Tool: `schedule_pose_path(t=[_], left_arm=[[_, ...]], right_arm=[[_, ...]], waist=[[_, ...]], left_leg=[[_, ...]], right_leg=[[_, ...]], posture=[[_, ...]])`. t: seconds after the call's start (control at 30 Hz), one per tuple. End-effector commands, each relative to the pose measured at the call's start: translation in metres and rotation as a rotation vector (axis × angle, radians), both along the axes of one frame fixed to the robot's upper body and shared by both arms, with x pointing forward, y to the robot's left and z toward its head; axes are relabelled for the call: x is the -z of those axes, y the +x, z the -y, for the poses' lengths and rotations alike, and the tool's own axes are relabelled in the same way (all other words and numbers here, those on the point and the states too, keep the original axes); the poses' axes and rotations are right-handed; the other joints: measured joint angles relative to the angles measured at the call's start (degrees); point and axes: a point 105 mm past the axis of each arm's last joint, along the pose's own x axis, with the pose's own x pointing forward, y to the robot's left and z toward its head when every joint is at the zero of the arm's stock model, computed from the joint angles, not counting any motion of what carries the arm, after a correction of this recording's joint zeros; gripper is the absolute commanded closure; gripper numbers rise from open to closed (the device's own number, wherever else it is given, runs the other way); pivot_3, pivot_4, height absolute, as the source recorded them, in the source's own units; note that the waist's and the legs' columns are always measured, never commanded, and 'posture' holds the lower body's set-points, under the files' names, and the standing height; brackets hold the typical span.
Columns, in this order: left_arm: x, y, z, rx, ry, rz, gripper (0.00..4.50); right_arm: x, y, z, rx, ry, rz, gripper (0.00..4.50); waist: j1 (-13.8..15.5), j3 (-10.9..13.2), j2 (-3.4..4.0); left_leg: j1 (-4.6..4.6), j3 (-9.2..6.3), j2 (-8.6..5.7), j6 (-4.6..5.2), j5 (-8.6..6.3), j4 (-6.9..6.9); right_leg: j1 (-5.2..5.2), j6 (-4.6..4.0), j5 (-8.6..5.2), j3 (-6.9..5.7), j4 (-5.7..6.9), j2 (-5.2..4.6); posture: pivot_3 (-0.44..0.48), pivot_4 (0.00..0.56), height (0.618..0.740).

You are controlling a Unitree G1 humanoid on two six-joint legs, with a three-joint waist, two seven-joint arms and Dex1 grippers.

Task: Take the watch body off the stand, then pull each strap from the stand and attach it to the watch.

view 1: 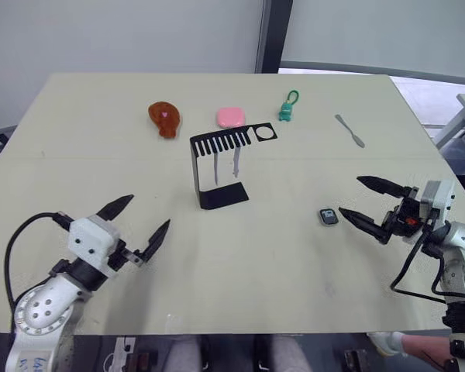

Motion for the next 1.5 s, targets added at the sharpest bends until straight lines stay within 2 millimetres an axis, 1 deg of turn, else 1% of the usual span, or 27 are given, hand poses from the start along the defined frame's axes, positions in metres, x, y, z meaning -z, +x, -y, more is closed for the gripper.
schedule_pose_path(t=[0.03,0.2,0.4,0.47,0.53,0.7,0.83,1.0,1.1,1.17,1.27,1.4,1.5], left_arm=[[-0.006,0.011,0.021,-0.015,-0.055,0.03,0.0],[-0.002,0.03,0.041,-0.073,-0.111,0.046,0.0],[-0.002,0.046,0.05,-0.146,-0.146,0.07,0.0],[0.0,0.052,0.055,-0.143,-0.12,0.07,0.0],[0.003,0.056,0.063,-0.121,-0.136,0.06,0.0],[0.001,0.066,0.066,-0.165,-0.199,0.063,0.0],[-0.003,0.072,0.072,-0.163,-0.232,0.076,0.0],[-0.005,0.083,0.065,-0.257,-0.211,0.1,0.0],[-0.012,0.085,0.064,-0.317,-0.218,0.133,0.0],[-0.014,0.082,0.076,-0.29,-0.201,0.151,0.0],[-0.011,0.082,0.083,-0.273,-0.216,0.133,0.0],[-0.011,0.086,0.079,-0.313,-0.243,0.126,0.0],[-0.01,0.087,0.088,-0.269,-0.235,0.119,0.0]], right_arm=[[-0.009,-0.004,-0.021,-0.081,0.012,0.04,0.06],[-0.005,-0.008,-0.04,-0.14,0.025,0.027,0.06],[-0.004,-0.012,-0.045,-0.15,0.021,0.016,0.06],[-0.005,-0.011,-0.047,-0.152,0.024,0.014,0.06],[-0.004,-0.012,-0.051,-0.168,0.028,0.006,0.06],[0.0,-0.014,-0.059,-0.191,0.031,-0.006,0.06],[0.001,-0.017,-0.065,-0.209,0.04,-0.003,0.06],[0.002,-0.018,-0.074,-0.233,0.053,-0.012,0.06],[0.003,-0.019,-0.077,-0.241,0.056,-0.011,0.06],[0.003,-0.019,-0.079,-0.244,0.053,-0.007,0.06],[0.003,-0.019,-0.082,-0.248,0.055,-0.006,0.06],[0.003,-0.019,-0.083,-0.247,0.065,-0.007,0.06],[0.005,-0.02,-0.086,-0.249,0.071,-0.014,0.06]], waist=[[0.02,0.0,0.0],[0.33,0.0,0.0],[0.67,0.0,0.0],[0.72,0.0,0.0],[0.95,0.0,0.0],[1.43,0.0,-0.01],[1.47,0.0,-0.01],[1.39,0.01,-0.01],[1.45,0.01,-0.01],[1.47,0.01,-0.01],[1.49,0.01,-0.01],[1.49,0.01,-0.02],[1.42,0.01,-0.01]], left_leg=[[0.0,0.0,-0.01,0.01,0.0,0.02],[-0.04,0.0,-0.06,0.03,-0.01,0.03],[-0.05,0.01,-0.04,0.04,-0.01,0.12],[-0.05,0.01,-0.03,0.04,-0.01,0.12],[-0.04,0.01,-0.04,0.04,-0.01,0.12],[-0.06,0.02,-0.04,0.05,-0.01,0.16],[-0.1,0.01,-0.04,0.07,-0.03,0.25],[-0.11,0.01,-0.02,0.07,-0.03,0.31],[-0.11,0.0,-0.03,0.07,-0.03,0.33],[-0.15,-0.01,-0.02,0.1,-0.05,0.42],[-0.17,-0.01,-0.03,0.12,-0.07,0.46],[-0.17,-0.01,-0.02,0.12,-0.07,0.47],[-0.17,-0.01,-0.01,0.11,-0.07,0.47]], right_leg=[[0.0,0.0,0.0,0.0,0.02,-0.01],[-0.02,0.01,0.0,0.0,0.03,-0.03],[-0.01,0.01,0.01,-0.01,0.03,-0.02],[-0.02,0.01,0.0,-0.01,0.02,-0.02],[-0.02,0.01,0.01,-0.02,0.02,-0.02],[-0.04,0.01,0.01,-0.02,0.03,-0.03],[-0.03,0.01,0.01,-0.04,0.04,-0.03],[-0.03,0.01,0.01,-0.05,0.07,-0.02],[-0.03,0.01,0.01,-0.06,0.08,-0.02],[-0.03,0.02,0.01,-0.07,0.09,-0.02],[-0.02,0.02,0.01,-0.07,0.08,-0.03],[-0.02,0.03,0.01,-0.07,0.09,-0.03],[-0.03,0.03,0.01,-0.07,0.1,-0.03]], posture=[[0.0,0.15,0.74],[0.0,0.15,0.74],[0.0,0.15,0.74],[0.0,0.15,0.74],[0.0,0.15,0.74],[0.0,0.15,0.74],[0.0,0.15,0.74],[0.0,0.15,0.74],[0.0,0.15,0.74],[0.0,0.15,0.74],[0.0,0.15,0.74],[0.0,0.15,0.74],[0.0,0.15,0.74]])
